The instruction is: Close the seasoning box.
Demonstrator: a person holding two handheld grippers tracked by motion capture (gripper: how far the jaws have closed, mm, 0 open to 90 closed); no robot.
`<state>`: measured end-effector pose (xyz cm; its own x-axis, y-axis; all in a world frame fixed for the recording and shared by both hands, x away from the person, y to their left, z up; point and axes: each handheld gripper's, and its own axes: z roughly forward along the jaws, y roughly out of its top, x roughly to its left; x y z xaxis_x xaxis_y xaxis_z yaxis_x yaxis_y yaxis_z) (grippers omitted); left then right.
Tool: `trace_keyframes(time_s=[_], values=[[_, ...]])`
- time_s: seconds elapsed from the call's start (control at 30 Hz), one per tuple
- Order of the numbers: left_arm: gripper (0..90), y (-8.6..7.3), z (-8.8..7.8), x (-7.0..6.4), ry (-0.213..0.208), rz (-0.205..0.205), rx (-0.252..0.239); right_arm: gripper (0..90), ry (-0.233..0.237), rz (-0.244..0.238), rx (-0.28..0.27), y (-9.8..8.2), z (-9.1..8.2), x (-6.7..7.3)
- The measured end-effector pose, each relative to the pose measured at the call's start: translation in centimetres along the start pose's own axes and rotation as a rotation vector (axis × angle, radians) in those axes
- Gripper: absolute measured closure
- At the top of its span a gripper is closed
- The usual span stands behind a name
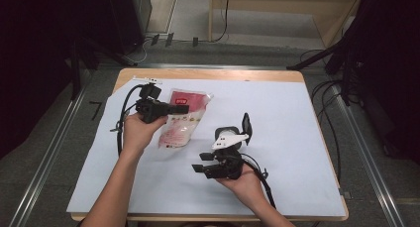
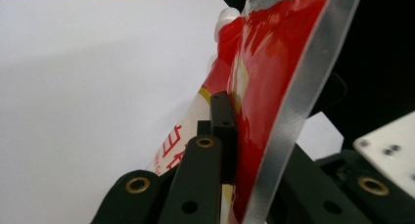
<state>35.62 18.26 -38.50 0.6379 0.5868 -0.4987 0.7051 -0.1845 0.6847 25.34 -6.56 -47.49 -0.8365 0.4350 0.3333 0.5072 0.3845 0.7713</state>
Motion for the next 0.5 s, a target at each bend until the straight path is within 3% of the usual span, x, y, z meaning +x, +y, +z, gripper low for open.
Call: trace_keyframes(time_s=[0.17,0.5], values=[[90.0,-0.4,0.4,0.7,-0.025,-0.018,-0.009,50.7,-0.003,-0.017,0.008,-0.2,-0.8,0.3],[86.8,-1.1,-1.1,1.2,-0.024,-0.017,-0.009,50.8,-0.007,-0.016,0.021,-0.8,-2.2,0.1]])
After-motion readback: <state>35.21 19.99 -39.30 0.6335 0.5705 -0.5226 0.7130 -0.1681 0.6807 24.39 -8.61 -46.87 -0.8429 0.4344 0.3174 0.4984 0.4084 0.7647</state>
